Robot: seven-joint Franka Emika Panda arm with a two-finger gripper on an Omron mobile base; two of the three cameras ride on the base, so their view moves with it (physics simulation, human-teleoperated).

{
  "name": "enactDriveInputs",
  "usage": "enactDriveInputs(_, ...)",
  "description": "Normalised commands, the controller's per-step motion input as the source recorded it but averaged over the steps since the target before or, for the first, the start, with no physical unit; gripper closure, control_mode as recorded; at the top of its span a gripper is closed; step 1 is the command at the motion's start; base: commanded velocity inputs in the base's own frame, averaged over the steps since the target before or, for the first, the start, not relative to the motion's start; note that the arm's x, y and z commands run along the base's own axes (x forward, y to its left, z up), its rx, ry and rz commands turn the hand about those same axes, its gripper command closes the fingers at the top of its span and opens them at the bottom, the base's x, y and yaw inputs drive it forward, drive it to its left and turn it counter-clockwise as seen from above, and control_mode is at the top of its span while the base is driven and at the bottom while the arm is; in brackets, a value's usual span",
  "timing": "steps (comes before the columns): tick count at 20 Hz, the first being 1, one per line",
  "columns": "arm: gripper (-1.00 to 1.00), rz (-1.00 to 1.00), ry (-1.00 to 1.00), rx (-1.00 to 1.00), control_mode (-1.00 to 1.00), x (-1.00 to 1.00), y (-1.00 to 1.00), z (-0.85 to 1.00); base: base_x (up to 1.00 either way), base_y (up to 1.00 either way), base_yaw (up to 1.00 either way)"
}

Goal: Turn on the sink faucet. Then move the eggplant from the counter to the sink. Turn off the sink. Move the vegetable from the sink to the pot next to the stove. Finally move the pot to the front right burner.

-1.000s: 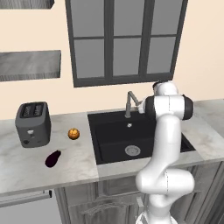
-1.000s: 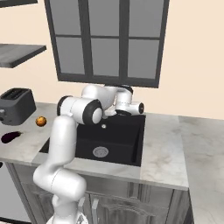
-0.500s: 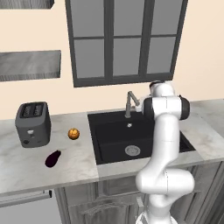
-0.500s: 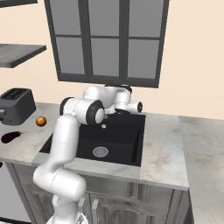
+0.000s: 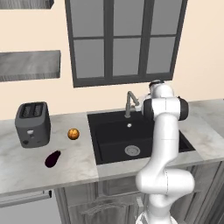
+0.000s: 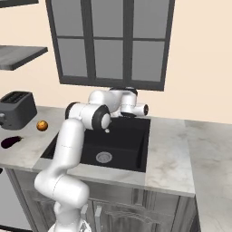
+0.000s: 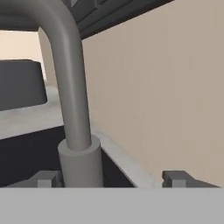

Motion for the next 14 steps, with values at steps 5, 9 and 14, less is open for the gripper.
enactDriveInputs(5,1.00,0.00,0.00,0.00,-1.00,0.00,0.22,-0.35,0.00,0.00,0.00)
enactDriveInputs(9,1.00,-0.01,0.00,-0.01,-1.00,0.00,0.04,-0.31,0.00,0.00,0.00)
enactDriveInputs(14,1.00,-0.06,-0.08,0.00,-1.00,-0.06,-0.04,-0.29,0.00,0.00,0.00)
